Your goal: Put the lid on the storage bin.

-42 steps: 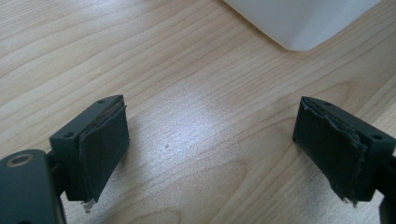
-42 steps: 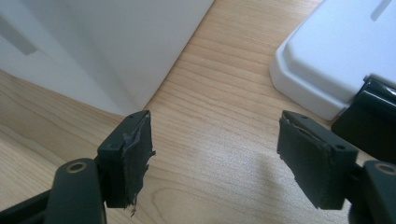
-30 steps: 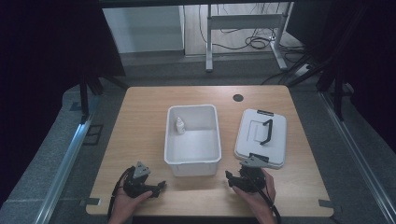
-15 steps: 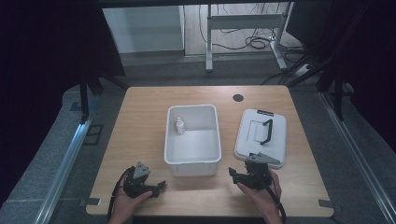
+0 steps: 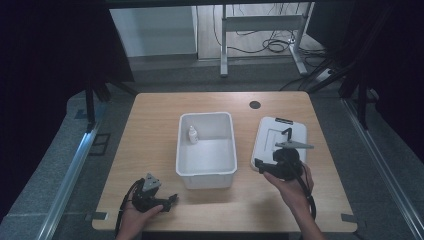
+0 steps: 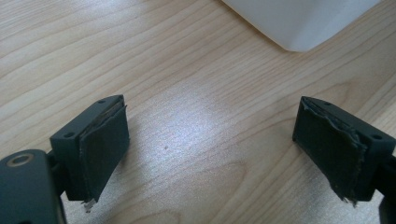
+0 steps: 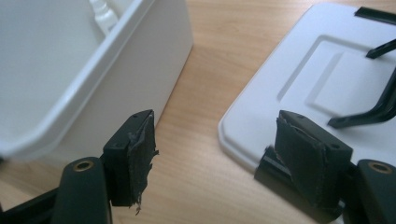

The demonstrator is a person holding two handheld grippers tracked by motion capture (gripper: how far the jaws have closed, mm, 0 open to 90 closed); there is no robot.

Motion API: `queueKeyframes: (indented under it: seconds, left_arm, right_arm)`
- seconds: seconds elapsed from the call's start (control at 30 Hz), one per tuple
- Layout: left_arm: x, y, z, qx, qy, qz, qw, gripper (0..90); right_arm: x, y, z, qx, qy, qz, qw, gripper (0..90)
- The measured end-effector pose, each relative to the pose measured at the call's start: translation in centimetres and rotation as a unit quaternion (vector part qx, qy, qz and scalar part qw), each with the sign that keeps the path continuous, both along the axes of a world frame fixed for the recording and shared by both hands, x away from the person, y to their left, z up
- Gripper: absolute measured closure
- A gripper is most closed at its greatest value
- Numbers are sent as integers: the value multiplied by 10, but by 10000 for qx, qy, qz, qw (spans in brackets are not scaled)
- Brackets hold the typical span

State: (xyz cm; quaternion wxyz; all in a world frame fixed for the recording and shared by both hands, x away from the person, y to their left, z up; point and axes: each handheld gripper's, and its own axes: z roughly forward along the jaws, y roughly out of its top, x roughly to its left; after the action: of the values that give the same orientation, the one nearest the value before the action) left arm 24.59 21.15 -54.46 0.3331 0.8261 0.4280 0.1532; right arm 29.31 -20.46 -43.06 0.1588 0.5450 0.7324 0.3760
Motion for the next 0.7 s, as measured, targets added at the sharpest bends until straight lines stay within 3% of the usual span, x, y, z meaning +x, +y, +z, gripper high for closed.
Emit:
queueKeyframes:
  seconds: [0.23, 0.4, 0.7]
  left_arm:
    - [0, 0, 0, -21, 3, 26, 10000, 105]
    - [-1, -1, 0, -29, 5, 27, 10000, 106]
    - [-1, 0, 0, -10, -5, 11, 10000, 106]
  right_arm:
    - [28, -9, 23, 69, 217, -170, 9996, 305]
    - [41, -14, 28, 156, 407, -220, 9988, 306]
    - [56, -22, 33, 86, 500, -473, 9976, 314]
